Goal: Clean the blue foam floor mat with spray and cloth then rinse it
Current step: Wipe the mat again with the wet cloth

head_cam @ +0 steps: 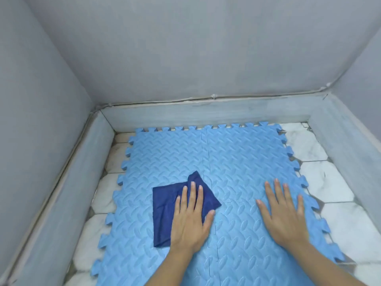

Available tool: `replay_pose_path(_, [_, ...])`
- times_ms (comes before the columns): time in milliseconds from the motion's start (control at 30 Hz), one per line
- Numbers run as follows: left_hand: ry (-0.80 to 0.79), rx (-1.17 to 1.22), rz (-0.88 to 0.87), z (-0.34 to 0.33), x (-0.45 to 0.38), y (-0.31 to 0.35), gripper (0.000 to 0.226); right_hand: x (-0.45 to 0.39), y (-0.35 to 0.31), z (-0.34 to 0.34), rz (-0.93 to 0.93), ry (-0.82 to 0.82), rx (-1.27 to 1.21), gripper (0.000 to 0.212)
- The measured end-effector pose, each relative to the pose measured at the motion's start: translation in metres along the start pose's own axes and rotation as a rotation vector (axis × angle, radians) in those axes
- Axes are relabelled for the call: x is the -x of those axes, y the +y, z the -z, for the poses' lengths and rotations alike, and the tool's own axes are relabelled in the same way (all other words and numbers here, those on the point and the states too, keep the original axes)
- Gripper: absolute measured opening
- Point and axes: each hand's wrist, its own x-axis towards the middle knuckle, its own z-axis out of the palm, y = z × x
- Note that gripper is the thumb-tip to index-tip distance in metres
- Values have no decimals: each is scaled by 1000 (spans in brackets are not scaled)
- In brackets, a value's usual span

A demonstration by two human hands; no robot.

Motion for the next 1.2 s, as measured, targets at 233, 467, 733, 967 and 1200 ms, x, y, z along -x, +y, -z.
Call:
replay_pose_path(233, [301, 112, 705, 26, -80, -64, 79, -3, 1, -3, 13, 54, 37, 69])
replay_pose_path(467, [146, 10, 536, 30, -174, -45, 54, -7, 1, -4, 32, 86, 61, 68])
replay_pose_path(733, [39, 51, -183, -1, -150, 54, 67, -6, 1, 2, 24, 78, 25, 67])
replay_pose_path(967, [315, 29, 563, 43, -170, -104, 67, -4, 0, 3, 25, 79, 7, 67])
replay_pose_path(1200, [143, 61, 542, 21, -218, 8, 70, -6, 2, 0, 28, 95, 15, 66])
